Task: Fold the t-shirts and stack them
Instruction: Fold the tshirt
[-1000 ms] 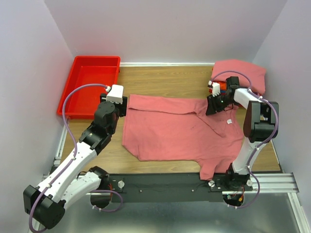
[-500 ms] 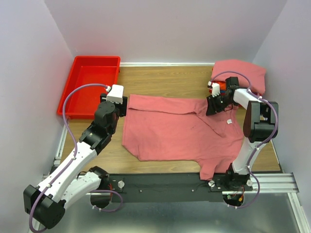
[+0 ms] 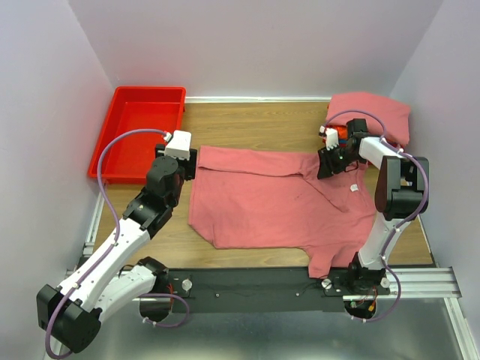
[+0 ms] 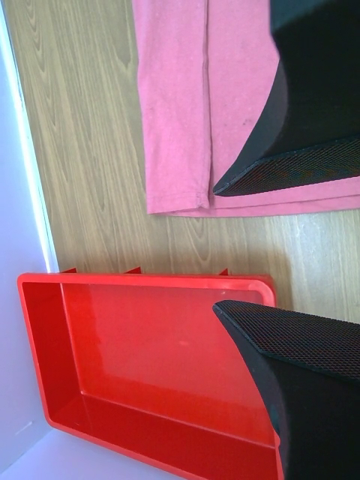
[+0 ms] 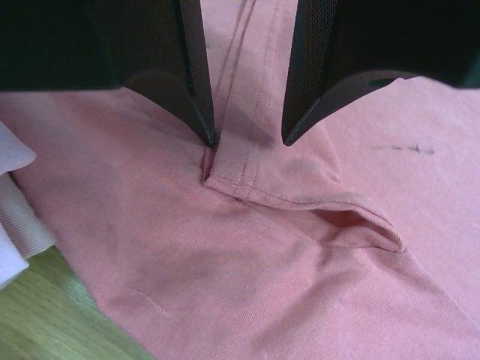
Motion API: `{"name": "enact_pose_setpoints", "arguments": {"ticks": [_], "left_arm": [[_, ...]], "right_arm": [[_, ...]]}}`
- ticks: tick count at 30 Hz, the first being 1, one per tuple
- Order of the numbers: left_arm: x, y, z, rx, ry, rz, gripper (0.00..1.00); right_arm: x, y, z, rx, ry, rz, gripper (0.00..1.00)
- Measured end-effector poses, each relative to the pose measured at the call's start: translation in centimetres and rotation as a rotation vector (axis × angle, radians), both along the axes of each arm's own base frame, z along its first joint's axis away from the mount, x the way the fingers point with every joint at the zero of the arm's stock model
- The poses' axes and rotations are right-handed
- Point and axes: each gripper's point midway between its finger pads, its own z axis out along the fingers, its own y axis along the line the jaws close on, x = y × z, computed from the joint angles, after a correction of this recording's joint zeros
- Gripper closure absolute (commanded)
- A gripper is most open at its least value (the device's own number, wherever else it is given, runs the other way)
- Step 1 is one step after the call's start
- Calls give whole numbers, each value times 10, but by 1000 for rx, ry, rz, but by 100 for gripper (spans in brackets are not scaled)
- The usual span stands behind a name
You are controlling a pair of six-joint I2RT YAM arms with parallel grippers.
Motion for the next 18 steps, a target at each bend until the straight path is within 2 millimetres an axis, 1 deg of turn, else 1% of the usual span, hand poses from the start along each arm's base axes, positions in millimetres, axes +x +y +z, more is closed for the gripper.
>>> {"name": "enact_pose_setpoints", "arguments": {"ticks": [13, 18], "left_arm": [[1, 0, -1, 2, 4, 0, 34], [1, -1, -1, 2, 4, 0, 34]], "right_arm": [[0, 0, -1, -13, -1, 3, 52], [2, -4, -3, -39, -9, -6, 52]]}}
